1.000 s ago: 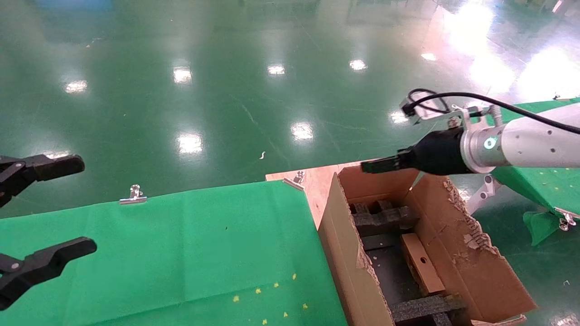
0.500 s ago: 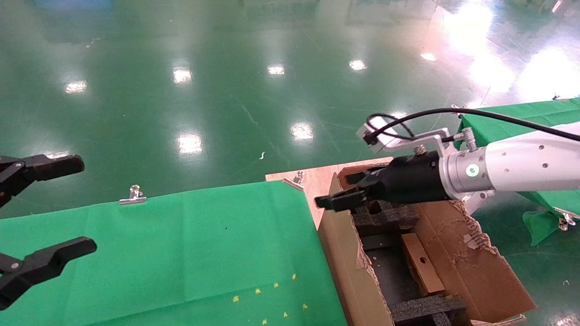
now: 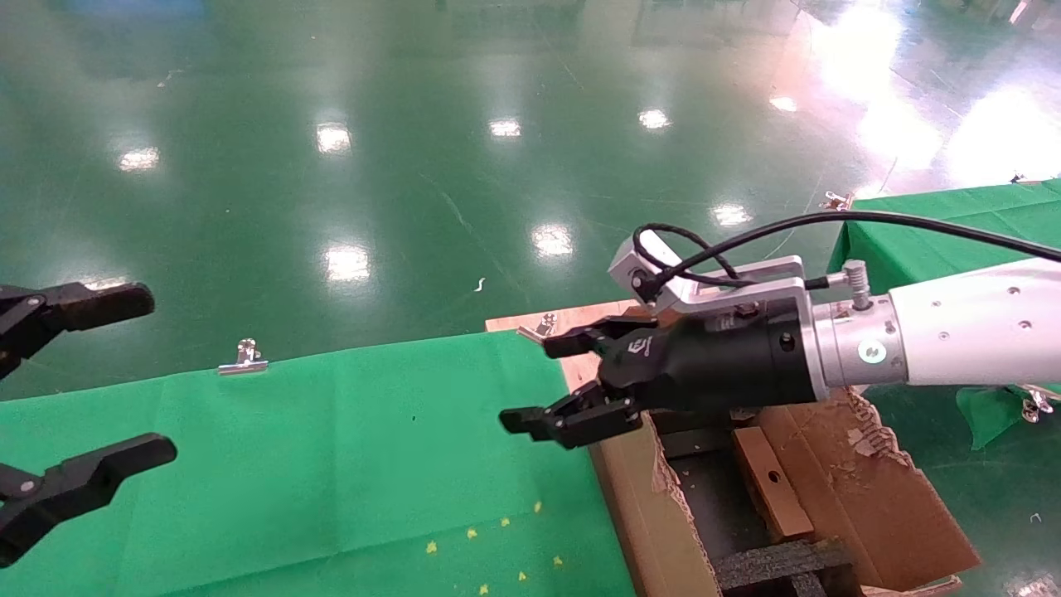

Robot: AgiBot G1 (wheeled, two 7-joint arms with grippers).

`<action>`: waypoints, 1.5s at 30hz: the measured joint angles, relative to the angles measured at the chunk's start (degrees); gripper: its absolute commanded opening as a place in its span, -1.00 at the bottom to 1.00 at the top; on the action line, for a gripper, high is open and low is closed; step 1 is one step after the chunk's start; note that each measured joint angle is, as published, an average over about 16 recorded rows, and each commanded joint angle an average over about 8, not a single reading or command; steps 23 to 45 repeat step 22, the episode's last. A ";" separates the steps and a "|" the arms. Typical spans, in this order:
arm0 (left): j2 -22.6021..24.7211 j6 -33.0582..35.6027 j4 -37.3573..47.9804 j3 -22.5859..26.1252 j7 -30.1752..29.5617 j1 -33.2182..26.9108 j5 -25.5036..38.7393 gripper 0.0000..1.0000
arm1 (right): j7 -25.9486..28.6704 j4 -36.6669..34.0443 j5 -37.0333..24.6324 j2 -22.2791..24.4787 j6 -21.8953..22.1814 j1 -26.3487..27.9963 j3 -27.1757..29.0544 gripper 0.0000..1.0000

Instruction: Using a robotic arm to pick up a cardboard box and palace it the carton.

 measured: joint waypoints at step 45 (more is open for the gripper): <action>0.00 0.00 0.00 0.00 0.00 0.00 0.00 1.00 | -25.95 0.61 19.18 -2.02 -10.22 -12.42 17.29 1.00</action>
